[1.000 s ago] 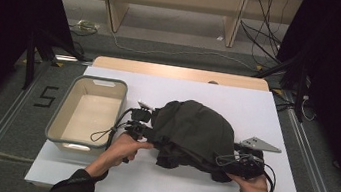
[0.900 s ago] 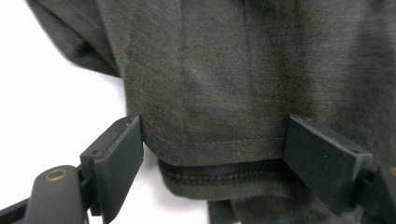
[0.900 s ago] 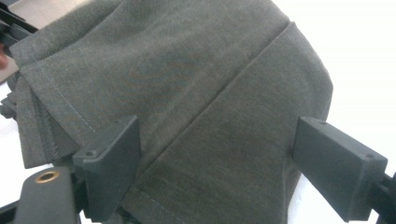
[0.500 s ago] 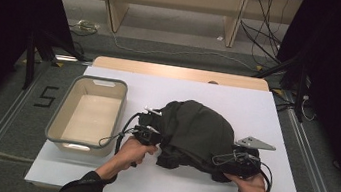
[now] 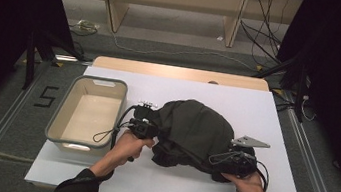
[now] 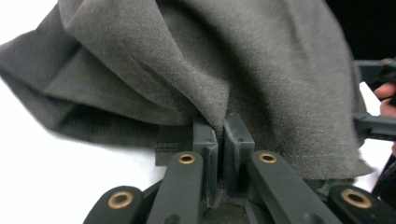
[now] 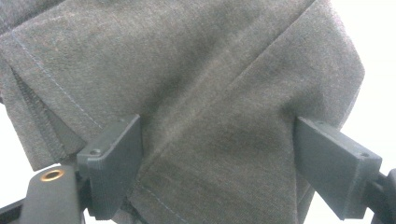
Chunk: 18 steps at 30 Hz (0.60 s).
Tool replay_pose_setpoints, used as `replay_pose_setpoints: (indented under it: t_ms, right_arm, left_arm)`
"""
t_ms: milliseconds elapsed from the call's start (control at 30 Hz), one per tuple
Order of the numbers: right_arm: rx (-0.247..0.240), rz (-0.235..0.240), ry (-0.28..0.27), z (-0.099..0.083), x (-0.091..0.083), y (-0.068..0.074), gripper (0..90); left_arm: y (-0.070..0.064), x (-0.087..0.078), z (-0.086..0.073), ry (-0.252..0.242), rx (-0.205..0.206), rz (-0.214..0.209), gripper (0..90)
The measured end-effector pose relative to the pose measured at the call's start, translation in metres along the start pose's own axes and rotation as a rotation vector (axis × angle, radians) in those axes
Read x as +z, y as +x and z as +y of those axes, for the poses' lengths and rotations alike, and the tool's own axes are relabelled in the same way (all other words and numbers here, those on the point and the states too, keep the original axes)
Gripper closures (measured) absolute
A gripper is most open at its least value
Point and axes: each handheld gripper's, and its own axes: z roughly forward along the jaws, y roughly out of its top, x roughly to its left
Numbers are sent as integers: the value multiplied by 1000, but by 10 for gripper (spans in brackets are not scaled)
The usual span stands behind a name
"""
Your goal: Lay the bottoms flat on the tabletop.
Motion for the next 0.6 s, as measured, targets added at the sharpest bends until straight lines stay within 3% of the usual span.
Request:
replay_pose_setpoints:
  t_ms: [133, 233, 367, 400, 467, 500, 533, 567, 600]
  right_arm:
    - [7, 4, 3, 0, 2, 1, 201]
    - [22, -9, 40, 0, 7, 0, 203]
    - [43, 3, 76, 0, 16, -2, 280]
    - [56, 40, 88, 0, 19, -3, 402]
    - [64, 68, 99, 1, 22, -3, 491]
    - [64, 68, 99, 1, 22, -3, 491]
    - [92, 107, 113, 2, 25, -3, 605]
    - [92, 107, 113, 2, 25, -3, 605]
    - [120, 130, 111, 4, 27, -3, 726]
  left_arm:
    - [-7, -9, 9, -30, 16, -18, 856]
    - [-10, -12, 12, -44, 21, -26, 857]
    - [-13, -17, 17, -66, 19, -36, 856]
    - [-14, -19, 20, -72, 25, -40, 857]
    - [-15, -19, 21, -77, 25, -43, 857]
    - [-15, -19, 21, -77, 25, -43, 856]
    - [-16, -19, 22, -81, 23, -43, 856]
    - [-16, -19, 22, -81, 23, -43, 857]
    - [-17, -19, 24, -85, 24, -42, 857]
